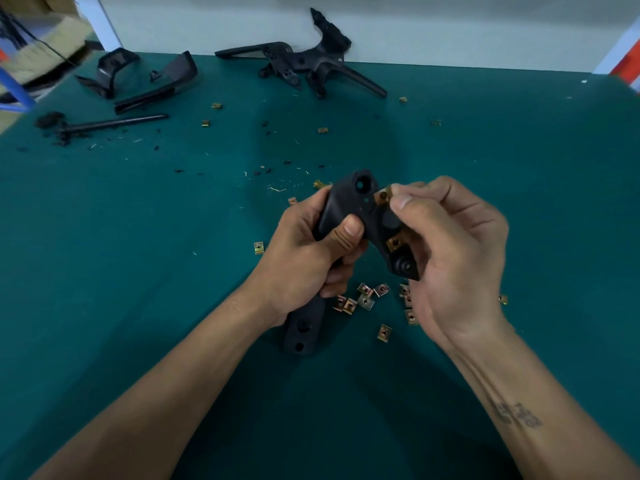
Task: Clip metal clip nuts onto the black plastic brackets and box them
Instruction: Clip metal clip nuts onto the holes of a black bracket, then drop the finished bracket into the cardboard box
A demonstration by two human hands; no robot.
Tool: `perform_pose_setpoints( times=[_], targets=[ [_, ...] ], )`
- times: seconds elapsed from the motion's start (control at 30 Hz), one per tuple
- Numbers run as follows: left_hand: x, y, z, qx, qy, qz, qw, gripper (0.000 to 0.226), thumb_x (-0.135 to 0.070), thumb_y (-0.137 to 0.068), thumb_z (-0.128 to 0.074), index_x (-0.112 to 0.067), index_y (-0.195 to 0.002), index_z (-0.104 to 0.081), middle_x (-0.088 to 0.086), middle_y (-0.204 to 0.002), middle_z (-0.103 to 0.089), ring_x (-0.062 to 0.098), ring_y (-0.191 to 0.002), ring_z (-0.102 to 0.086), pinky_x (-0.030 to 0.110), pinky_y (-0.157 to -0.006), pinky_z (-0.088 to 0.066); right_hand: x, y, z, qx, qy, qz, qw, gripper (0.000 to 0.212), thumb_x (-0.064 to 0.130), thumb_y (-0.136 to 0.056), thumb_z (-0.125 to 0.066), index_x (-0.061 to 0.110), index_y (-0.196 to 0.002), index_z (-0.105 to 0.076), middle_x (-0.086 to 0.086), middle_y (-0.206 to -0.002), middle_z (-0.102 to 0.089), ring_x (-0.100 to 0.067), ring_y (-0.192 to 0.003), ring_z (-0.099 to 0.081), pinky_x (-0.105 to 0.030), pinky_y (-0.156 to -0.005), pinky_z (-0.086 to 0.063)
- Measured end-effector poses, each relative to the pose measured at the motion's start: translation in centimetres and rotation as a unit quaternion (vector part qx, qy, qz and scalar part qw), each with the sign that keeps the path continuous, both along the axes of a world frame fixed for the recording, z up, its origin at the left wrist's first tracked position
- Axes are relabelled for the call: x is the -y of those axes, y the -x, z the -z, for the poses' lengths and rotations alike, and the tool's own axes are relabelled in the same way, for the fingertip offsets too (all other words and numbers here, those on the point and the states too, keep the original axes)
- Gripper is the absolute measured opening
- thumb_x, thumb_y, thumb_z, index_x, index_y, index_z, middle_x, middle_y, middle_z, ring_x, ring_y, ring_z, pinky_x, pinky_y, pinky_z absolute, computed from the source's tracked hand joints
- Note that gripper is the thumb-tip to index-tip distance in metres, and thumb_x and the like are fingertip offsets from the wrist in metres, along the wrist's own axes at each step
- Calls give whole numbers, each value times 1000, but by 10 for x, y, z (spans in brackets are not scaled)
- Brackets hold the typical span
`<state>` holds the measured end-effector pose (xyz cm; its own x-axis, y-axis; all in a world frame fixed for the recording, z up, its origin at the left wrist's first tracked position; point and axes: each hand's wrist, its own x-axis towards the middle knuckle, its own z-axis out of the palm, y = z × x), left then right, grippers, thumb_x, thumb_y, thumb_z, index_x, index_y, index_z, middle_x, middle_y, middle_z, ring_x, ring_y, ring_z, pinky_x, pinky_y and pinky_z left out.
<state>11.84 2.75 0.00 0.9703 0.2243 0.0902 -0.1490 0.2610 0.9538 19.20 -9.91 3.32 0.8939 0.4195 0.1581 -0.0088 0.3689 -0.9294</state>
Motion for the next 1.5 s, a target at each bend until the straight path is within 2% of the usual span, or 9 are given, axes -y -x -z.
perform_pose_setpoints(
  times=[0.1, 0.27, 0.73, 0.83, 0.93, 1.03, 1.17, 1.33, 1.5],
  targets=[
    [0, 0, 1, -6, 4, 8, 1000, 12, -22, -100, -53, -25, -91, -60, 5, -65, -40, 14, -42, -30, 19, -40, -32, 2, -1, -1, -18, -6, -37, 999, 29, 9, -83, -63, 22, -57, -61, -3, -68, -60, -18, -67, -53, -37, -66, -43],
    [0, -1, 3, -9, -4, 7, 1000, 5, -22, -100, -52, -18, -98, -56, 4, -64, -40, 13, -43, -28, 19, -39, -31, 4, -3, -2, -25, -9, -73, 997, 30, 14, -82, -52, 23, -55, -59, 0, -69, -64, -13, -62, -60, -26, -54, -48],
    [-2, -2, 6, 0, -2, 10, 1000, 14, -28, -99, -56, -30, -88, -62, 2, -64, -41, 14, -42, -30, 19, -40, -32, 1, -6, 12, 28, 17, -80, 996, 29, 12, -85, -61, 25, -60, -66, 0, -81, -70, -21, -77, -61, -41, -74, -47],
    [-5, -3, 10, -16, 8, -37, 999, 12, -26, -101, -55, -18, -93, -57, 2, -65, -42, 13, -43, -30, 20, -40, -31, 2, -10, 15, 63, 44, -101, 992, 11, 26, -85, -68, 27, -82, -78, 2, -94, -76, -20, -89, -69, -42, -81, -53],
    [-5, -6, 11, -20, 25, -106, 994, 21, -28, -101, -57, -8, -100, -50, -1, -64, -44, 13, -44, -32, 21, -40, -31, 5, -15, 20, 138, 138, -110, 975, 31, 27, -89, -69, 32, -119, -74, 12, -107, -76, -15, -100, -71, -31, -86, -57],
    [-3, -6, 9, -10, 56, -125, 990, 24, -34, -96, -57, -11, -96, -52, -1, -65, -43, 12, -45, -32, 22, -39, -31, 9, -20, 26, 239, 227, -49, 943, 41, 29, -90, -71, 26, -132, -69, 16, -108, -74, -4, -100, -70, -21, -85, -54],
    [-3, -3, 7, -2, 21, -156, 988, 18, -29, -102, -54, -12, -97, -55, 2, -67, -42, 14, -45, -32, 22, -40, -31, 9, -19, 33, 364, 298, 27, 882, 24, 35, -92, -71, 18, -108, -74, 24, -71, -63, 4, -68, -63, -9, -61, -43],
    [3, 2, -1, 4, 9, -165, 986, 21, -30, -97, -54, -9, -97, -53, 1, -65, -44, 13, -43, -33, 22, -40, -31, 17, -18, 26, 419, 286, 31, 861, 19, 26, -95, -73, 8, -103, -72, 7, -80, -65, -8, -66, -57, -25, -62, -48],
    [42, 2, -8, -18, 1, -91, 996, 23, -32, -95, -52, -11, -87, -46, 0, -61, -48, 13, -41, -37, 21, -38, -32, 64, -3, 11, 457, 306, 102, 829, 15, 16, -86, -77, 2, -86, -69, -1, -73, -62, -18, -62, -54, -32, -58, -45]
  ],
)
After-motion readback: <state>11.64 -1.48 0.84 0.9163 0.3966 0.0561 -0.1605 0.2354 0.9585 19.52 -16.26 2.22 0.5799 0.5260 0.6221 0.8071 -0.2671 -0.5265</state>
